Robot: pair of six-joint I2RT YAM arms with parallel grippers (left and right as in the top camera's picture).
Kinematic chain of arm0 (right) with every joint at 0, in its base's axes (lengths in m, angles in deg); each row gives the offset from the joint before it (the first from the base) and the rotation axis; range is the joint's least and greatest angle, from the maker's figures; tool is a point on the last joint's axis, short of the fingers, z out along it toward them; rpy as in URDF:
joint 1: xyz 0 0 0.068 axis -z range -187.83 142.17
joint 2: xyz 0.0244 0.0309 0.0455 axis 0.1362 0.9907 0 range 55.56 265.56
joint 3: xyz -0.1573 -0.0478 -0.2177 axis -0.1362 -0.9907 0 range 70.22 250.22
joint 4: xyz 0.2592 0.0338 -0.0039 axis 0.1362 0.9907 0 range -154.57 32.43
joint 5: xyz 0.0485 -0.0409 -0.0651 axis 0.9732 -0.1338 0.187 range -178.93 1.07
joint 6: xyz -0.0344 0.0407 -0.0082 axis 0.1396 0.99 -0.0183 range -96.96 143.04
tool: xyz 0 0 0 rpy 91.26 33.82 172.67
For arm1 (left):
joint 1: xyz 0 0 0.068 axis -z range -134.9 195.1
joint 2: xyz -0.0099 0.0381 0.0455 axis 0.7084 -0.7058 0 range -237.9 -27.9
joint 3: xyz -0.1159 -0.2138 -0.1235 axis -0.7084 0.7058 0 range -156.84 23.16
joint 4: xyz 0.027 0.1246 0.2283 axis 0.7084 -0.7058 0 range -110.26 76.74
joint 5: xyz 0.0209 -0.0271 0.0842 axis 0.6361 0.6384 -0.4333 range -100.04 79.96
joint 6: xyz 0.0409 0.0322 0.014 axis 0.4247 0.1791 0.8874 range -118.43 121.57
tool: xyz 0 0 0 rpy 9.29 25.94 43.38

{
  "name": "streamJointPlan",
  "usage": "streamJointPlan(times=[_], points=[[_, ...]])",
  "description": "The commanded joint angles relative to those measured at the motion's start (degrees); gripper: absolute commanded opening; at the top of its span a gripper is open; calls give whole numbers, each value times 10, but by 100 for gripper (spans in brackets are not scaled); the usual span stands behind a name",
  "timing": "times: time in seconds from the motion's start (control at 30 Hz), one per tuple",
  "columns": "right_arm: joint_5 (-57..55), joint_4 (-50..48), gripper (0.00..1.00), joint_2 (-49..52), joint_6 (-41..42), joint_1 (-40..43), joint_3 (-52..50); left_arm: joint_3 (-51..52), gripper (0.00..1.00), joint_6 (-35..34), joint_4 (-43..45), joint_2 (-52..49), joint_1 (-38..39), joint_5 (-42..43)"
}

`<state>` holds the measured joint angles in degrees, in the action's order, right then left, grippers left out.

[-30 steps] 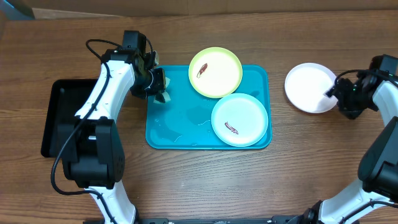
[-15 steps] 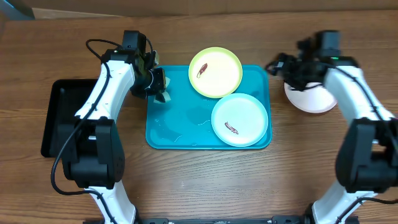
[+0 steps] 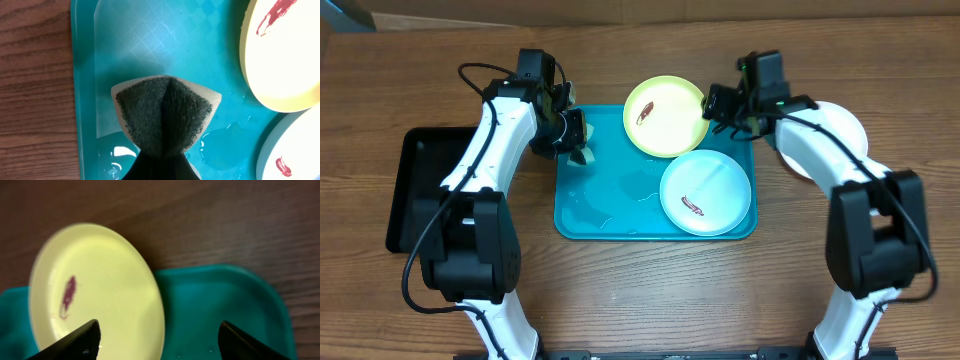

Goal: Clean dirty plates on tray and stack at the side
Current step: 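Release the white plate and reach the right gripper to the yellow plate rim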

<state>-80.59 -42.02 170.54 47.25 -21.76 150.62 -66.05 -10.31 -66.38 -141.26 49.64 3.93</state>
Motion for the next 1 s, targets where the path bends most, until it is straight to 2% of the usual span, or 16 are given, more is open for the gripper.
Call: streamJointPlan(times=[0.0, 0.3, 0.43, 0.83, 0.87, 0.97], points=[[-8, -8, 72, 29, 9, -24, 9, 2, 4, -6, 0, 12, 0, 11], [-44, -30, 67, 66, 9, -51, 9, 2, 4, -6, -8, 12, 0, 11], [-44, -29, 47, 66, 9, -51, 9, 2, 4, -6, -7, 12, 0, 11], [-42, -20, 7, 66, 9, -70, 9, 2, 4, -5, -8, 12, 0, 10], [-40, -19, 4, 66, 9, -72, 9, 2, 4, -5, -8, 12, 0, 10], [-11, -17, 4, 66, 9, -79, 10, 2, 4, -5, -5, 12, 0, 9]])
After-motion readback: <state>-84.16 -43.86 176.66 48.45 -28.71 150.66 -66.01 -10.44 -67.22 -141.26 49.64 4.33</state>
